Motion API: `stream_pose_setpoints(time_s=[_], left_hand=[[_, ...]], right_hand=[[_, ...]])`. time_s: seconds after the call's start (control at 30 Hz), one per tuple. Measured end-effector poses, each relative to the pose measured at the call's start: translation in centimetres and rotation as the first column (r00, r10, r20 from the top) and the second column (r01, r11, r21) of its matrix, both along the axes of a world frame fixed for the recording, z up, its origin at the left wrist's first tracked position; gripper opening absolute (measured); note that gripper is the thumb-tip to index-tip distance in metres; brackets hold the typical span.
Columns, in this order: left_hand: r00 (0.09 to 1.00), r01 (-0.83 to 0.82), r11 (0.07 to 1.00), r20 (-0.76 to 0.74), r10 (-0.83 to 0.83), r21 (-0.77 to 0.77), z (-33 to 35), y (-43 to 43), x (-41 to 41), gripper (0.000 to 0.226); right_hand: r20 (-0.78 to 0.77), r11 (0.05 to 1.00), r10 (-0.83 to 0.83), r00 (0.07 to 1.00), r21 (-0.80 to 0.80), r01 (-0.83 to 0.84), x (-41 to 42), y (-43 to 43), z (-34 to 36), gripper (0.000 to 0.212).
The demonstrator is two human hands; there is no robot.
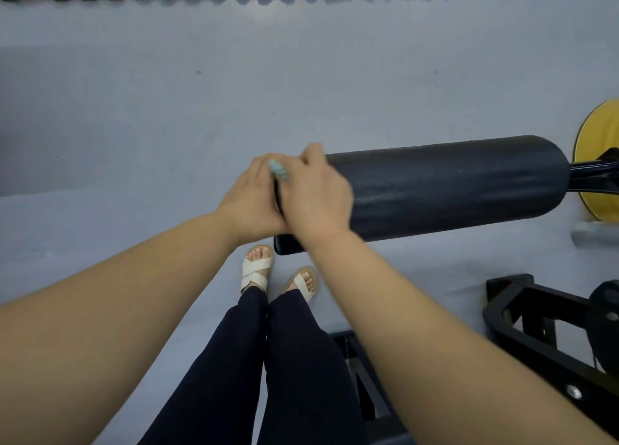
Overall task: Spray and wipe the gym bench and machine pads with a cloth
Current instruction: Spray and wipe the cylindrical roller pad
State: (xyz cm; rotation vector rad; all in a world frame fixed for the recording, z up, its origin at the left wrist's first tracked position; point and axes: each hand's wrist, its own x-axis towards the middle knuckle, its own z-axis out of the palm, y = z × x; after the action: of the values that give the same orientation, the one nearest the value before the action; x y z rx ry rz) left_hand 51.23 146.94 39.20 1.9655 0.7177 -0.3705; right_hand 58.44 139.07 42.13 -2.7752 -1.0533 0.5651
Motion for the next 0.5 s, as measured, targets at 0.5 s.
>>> stream_pose_setpoints(time_s=[0.5], left_hand=[[0.997,0.074,0.959,-0.050,-0.062,0.275,1.6,-0.8,-0.2,0.102]], right_hand=[[0.184,0.954,-0.294,0.938,-0.006,0.300,6.1,-6.1,-0.6,0.026]])
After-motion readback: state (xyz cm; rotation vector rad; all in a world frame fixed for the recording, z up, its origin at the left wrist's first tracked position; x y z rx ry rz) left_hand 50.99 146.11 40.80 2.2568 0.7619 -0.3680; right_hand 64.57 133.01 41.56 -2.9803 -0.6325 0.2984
